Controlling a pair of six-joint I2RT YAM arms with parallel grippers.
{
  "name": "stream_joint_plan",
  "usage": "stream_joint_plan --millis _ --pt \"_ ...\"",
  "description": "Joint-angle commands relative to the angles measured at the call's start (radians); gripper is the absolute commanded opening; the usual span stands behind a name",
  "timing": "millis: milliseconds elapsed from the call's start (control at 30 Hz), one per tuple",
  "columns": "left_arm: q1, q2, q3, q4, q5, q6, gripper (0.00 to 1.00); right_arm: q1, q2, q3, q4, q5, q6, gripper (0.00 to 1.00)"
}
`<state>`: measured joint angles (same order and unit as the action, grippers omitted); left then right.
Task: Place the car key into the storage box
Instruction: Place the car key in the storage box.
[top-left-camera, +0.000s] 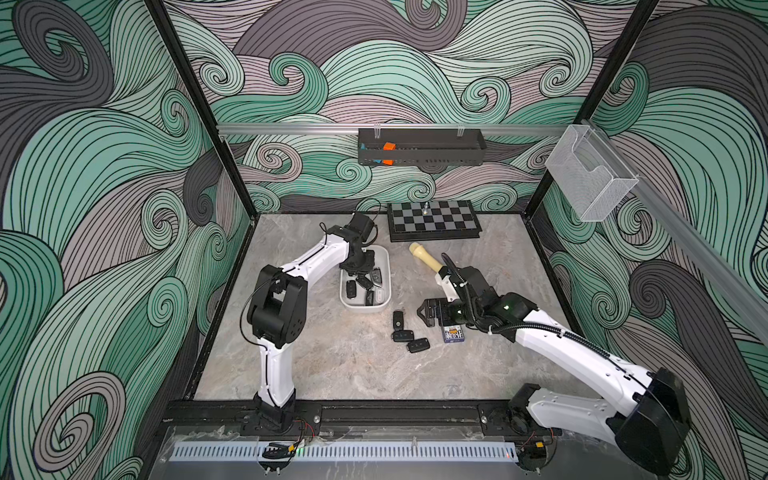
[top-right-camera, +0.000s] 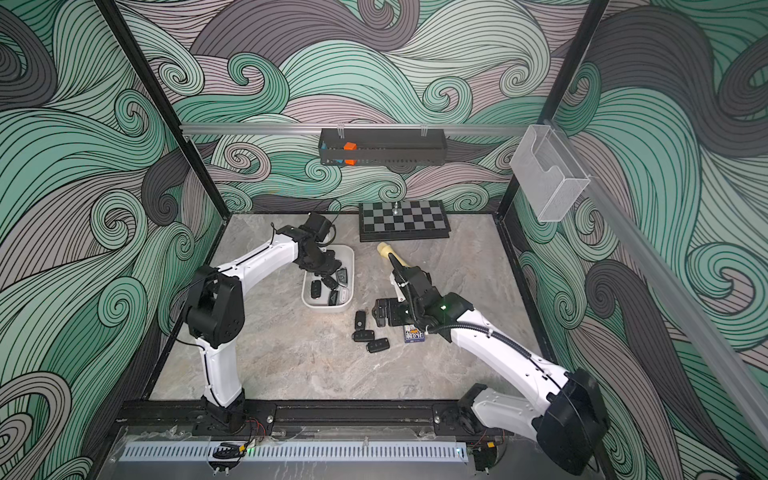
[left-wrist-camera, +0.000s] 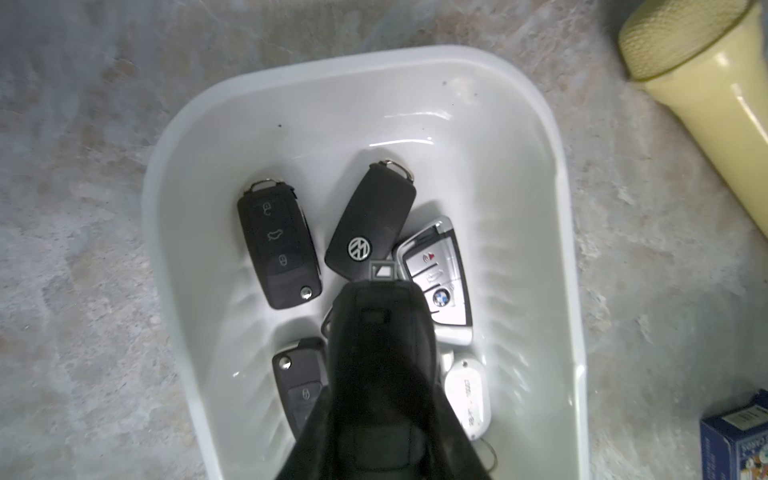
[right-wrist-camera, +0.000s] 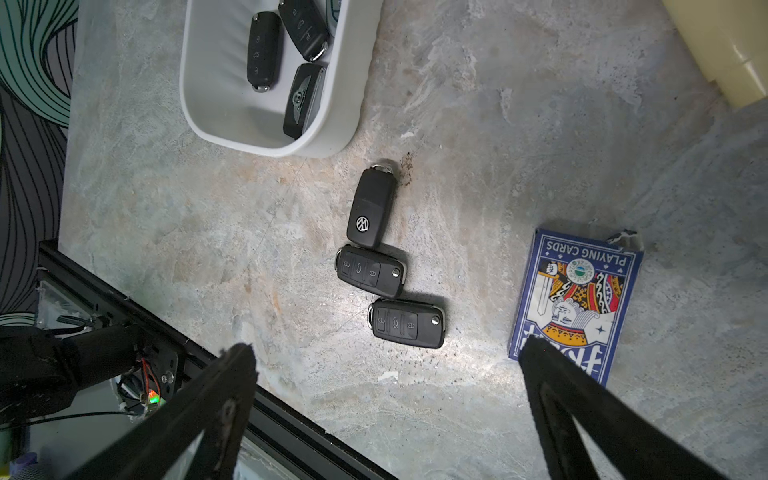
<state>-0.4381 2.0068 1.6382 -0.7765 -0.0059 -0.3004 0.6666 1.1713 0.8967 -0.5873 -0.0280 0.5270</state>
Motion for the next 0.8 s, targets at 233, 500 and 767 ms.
stream_joint_plan --millis 233,500,767 --pt "0.001 0.205 0.209 -0.07 0.123 -0.052 0.22 -0.023 0.1 0.079 -0.024 -0.025 -0.081 0.99" --pt "0.001 0.293 0.283 -0.086 0.132 -0.076 0.24 -0.036 0.106 0.078 -0.024 -0.031 -0.1 0.99" --pt "0.001 0.294 0.312 -0.096 0.145 -0.1 0.45 -0.04 0.108 0.075 -0.028 -0.046 -0.112 0.99"
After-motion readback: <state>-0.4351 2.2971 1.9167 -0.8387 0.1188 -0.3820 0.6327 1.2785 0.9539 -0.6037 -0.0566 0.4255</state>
